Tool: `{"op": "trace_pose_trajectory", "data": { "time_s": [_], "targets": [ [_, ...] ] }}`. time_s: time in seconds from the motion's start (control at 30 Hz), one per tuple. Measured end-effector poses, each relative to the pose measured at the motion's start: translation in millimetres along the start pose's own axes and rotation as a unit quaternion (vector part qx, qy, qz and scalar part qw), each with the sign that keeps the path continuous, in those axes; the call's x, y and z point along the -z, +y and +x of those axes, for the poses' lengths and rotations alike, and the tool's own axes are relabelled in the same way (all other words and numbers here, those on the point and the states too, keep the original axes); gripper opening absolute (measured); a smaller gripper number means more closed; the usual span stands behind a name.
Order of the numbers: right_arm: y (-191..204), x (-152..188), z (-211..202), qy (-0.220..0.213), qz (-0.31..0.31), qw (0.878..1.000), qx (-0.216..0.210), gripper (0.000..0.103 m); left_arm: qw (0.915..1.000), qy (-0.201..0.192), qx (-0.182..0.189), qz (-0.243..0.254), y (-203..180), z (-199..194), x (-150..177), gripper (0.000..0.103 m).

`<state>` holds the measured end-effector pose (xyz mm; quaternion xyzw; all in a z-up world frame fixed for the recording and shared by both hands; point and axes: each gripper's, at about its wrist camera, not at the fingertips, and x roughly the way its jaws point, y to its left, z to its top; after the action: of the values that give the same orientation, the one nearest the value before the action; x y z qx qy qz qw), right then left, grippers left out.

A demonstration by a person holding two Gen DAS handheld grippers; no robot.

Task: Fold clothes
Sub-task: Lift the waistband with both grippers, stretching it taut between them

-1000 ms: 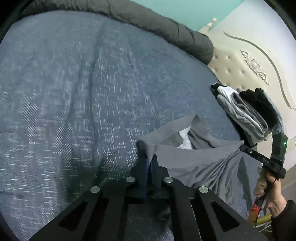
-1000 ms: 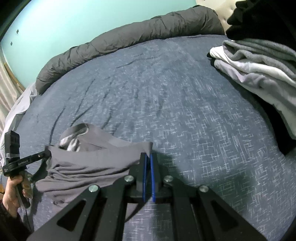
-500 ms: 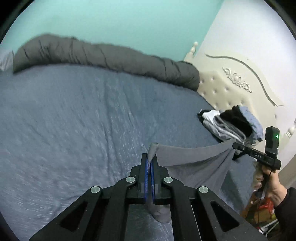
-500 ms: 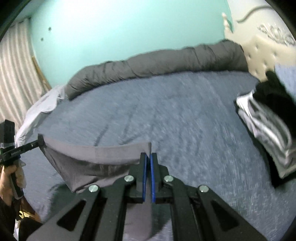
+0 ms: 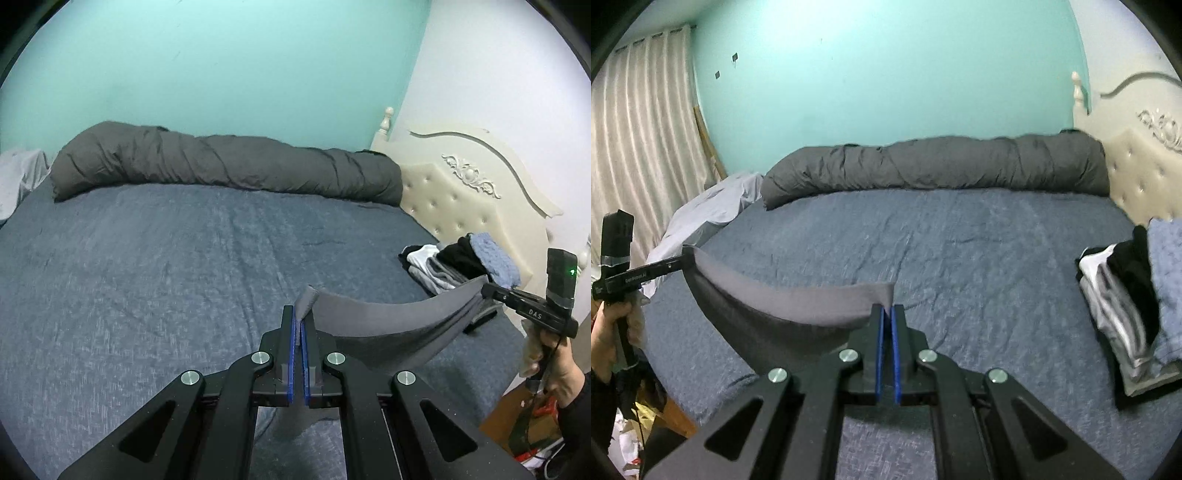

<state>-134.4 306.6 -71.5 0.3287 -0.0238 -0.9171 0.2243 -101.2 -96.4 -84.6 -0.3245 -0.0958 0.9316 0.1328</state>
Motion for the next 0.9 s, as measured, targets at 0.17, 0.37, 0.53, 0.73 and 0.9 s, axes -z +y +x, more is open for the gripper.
{"op": "trace_pose_trajectory", "data": {
  "time_s": [0.17,0.37,0.53,0.73,0.9],
  "targets": [
    [-8,17,49,0.04,0.02,0.999,0.002,0.003,0.9993,0.028,-0.014,-0.02,21,30,18,0.002],
    [-5,40,116,0.087,0.016,0.996,0.01,0.003,0.9953,0.069,-0.05,-0.047,60,91,48,0.002],
    [-1,60,169,0.128,-0.009,0.992,0.016,0.003,0.9896,0.115,-0.057,-0.066,88,137,65,0.002],
    [7,95,202,0.178,-0.037,0.983,0.007,0.004,0.9801,0.168,-0.066,-0.084,110,181,96,0.003],
    [9,109,205,0.191,-0.039,0.981,-0.011,0.005,0.9758,0.176,-0.086,-0.097,121,193,113,0.003]
  ]
}}
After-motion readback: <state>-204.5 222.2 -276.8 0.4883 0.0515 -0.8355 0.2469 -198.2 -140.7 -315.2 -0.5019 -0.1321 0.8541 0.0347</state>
